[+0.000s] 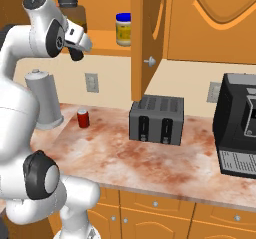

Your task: Pick the mayonnaise and shaker from the counter and place them in the cabinet.

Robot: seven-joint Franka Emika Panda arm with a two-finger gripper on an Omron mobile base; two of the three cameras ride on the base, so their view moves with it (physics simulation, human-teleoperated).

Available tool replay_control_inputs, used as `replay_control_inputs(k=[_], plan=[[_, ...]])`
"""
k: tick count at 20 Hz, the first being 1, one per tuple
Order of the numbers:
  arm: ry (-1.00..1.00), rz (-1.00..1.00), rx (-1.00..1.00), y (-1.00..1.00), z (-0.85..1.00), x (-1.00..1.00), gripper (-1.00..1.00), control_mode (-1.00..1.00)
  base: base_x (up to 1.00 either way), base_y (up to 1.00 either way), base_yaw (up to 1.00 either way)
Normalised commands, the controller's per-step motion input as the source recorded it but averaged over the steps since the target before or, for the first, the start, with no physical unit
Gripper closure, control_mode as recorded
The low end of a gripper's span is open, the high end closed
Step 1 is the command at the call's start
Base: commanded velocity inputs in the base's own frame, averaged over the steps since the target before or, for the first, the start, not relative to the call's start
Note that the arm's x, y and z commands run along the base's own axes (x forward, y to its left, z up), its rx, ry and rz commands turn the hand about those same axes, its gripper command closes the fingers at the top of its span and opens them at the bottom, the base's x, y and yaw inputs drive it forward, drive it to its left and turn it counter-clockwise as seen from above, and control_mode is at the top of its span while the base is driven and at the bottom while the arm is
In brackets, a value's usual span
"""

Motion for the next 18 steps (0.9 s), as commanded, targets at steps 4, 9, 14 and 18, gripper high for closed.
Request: replay_control_inputs(k=[4, 9, 14, 18], plan=[[-0.13, 0.0, 0.0, 0.0, 0.29, 0.19, 1.0, -1.0, 0.0, 0.0, 0.0], [-0.11, 0.0, 0.0, 0.0, 0.11, 0.35, 1.0, -1.0, 0.0, 0.0, 0.0], [-0.03, 0.0, 0.0, 0.0, -0.05, 0.42, 1.0, -1.0, 0.0, 0.0, 0.0], [0.0, 0.0, 0.0, 0.0, -0.22, 0.37, 1.0, -1.0, 0.0, 0.0, 0.0]])
